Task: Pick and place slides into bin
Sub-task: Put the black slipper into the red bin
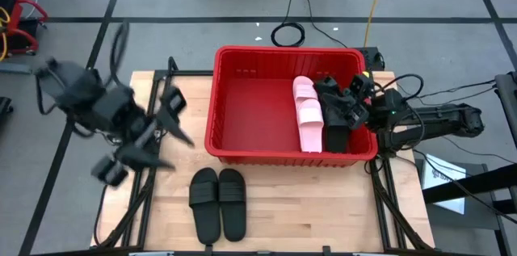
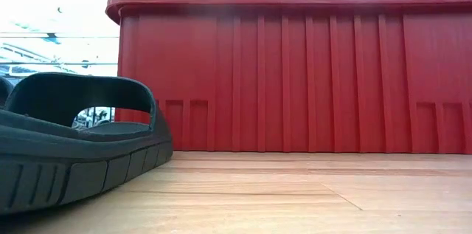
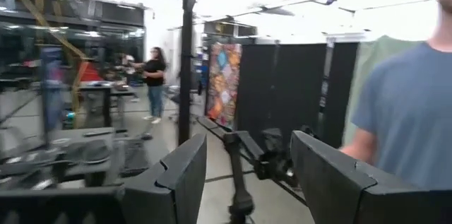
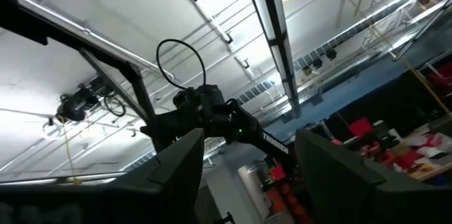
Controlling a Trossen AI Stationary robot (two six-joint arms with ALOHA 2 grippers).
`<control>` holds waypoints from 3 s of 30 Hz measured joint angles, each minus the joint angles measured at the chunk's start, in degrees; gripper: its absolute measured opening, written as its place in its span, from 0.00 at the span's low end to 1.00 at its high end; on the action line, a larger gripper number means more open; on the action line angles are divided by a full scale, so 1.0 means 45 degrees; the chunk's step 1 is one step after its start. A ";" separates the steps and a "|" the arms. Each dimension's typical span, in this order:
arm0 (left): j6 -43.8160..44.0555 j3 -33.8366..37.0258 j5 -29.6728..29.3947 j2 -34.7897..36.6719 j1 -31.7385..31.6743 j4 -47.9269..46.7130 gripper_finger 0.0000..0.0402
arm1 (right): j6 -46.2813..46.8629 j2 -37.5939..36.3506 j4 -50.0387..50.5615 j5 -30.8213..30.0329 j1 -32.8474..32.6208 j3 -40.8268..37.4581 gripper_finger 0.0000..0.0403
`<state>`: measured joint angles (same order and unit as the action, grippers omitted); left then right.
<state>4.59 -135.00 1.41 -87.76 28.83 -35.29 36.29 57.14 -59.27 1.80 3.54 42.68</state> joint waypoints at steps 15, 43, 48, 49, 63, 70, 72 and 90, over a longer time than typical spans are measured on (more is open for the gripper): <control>-0.0332 0.0005 -0.4753 -0.1244 0.2683 0.0233 0.51 | -0.0213 0.0000 0.1147 -0.0019 -0.0842 0.0005 0.53; 0.3741 0.0000 -0.7935 -0.3176 0.3994 -0.5686 0.51 | 0.0331 0.0000 0.2907 -0.0102 -0.0978 0.0005 0.53; 0.4409 0.0005 -0.7409 -0.3589 0.4003 -0.6893 0.51 | 0.0355 0.0033 0.2966 -0.0111 -0.0978 0.0010 0.53; 0.4540 0.0002 -0.7306 -0.3664 0.4003 -0.7143 0.51 | 0.0359 0.0039 0.3000 -0.0112 -0.0978 0.0010 0.53; 0.6158 0.0000 -0.4520 -0.5330 0.3994 -1.0136 0.51 | 0.0443 0.0044 0.3592 -0.0076 -0.0982 0.0010 0.53; 0.6904 0.0002 -0.3764 -0.6229 0.3994 -1.2260 0.51 | 0.0442 0.0044 0.3626 -0.0063 -0.0982 0.0010 0.53; 0.6789 0.0180 -0.3599 -0.6393 0.3992 -1.2061 0.51 | 0.0423 0.0044 0.3695 -0.0063 -0.0982 0.0010 0.53; 0.8110 0.5239 -0.3351 -0.6675 0.4459 -1.1196 0.51 | 0.0422 0.0049 0.4790 -0.0112 -0.1466 0.0010 0.53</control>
<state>41.08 -111.43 -13.67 -117.80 48.90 -85.68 38.19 57.36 -37.71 1.30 -3.06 42.72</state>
